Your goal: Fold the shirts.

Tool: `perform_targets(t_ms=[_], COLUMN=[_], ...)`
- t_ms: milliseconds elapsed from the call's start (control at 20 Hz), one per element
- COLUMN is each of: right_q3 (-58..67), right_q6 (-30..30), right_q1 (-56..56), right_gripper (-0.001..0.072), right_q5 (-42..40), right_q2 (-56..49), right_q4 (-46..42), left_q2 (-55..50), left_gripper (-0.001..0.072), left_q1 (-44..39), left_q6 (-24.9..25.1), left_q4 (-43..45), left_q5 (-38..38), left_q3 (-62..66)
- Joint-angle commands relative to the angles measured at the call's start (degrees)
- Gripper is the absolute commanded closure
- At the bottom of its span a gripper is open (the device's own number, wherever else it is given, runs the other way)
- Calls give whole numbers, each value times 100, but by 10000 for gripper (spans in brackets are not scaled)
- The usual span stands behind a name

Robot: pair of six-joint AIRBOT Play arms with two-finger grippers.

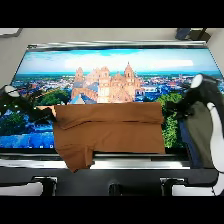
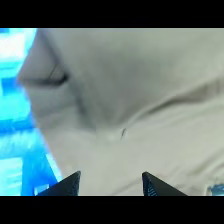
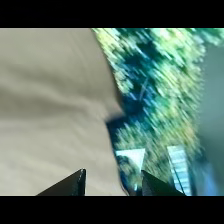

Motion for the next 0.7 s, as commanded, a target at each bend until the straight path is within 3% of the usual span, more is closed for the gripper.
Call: perform_targets(t_ms=[0,300,650], right_q3=[-656,-2031,-2273], right_q6=[-181,-334,-424], right_q1=[-306,-304,-304], right_gripper=[263,264,263], right_q5=[7,-542,-564], right_q2=[708,1611,1676], right_q4=[175,350,485], left_q2=[887,2579,2778], left_gripper=[248,249,263], left_q1=[369,461,240], left_q6=[162,409,315], left_q4=[-33,-435,-1178], left_q5=[83,693,1506], left_q3=[-1266,-4181,-4905])
